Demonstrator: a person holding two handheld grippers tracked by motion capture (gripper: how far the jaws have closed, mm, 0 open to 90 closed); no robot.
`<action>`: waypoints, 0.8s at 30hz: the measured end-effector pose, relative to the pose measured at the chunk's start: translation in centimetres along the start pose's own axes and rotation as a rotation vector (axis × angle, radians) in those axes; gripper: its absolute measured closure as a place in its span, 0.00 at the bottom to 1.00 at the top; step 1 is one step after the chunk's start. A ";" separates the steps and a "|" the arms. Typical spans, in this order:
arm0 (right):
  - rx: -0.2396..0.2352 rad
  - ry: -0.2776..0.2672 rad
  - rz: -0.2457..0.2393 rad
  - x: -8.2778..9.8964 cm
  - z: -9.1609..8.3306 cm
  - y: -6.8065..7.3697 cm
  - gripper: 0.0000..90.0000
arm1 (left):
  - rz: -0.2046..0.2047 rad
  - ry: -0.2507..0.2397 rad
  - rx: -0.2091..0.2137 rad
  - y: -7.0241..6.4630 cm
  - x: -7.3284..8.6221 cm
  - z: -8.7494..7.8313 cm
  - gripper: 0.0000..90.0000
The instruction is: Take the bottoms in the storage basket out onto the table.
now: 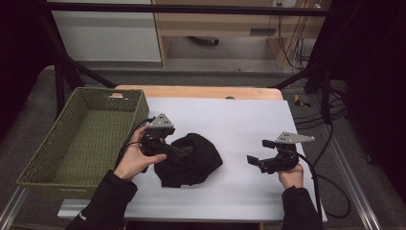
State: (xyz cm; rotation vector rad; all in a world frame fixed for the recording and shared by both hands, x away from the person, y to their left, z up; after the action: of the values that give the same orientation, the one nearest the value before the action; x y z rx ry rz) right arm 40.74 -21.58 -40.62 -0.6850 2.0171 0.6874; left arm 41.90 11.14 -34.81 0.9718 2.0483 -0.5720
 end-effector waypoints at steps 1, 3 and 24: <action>-0.001 -0.001 0.000 0.0 0.0 0.0 0.05 | 0.003 -0.003 -0.001 0.0 0.0 -0.3 0.06; -0.002 0.001 0.000 0.0 0.0 0.0 0.05 | 0.008 -0.007 -0.008 0.1 0.0 -0.9 0.06; -0.002 0.000 -0.002 0.0 0.0 0.0 0.05 | -0.021 -0.051 -0.083 3.5 2.8 -5.7 0.06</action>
State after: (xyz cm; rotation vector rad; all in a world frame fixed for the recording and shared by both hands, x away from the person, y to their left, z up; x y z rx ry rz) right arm 40.75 -21.63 -40.61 -0.6882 2.0162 0.6877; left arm 40.93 18.27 -33.93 0.8788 2.0228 -0.5135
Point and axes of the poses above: each handheld gripper's, and its own axes: z roughly forward along the jaws, x roughly out of its underside, y roughly to its left, the point moved 5 cm from there along z, roughly forward along the jaws, and after that the axes turned 1 degree about z, right-handed, at the moved point
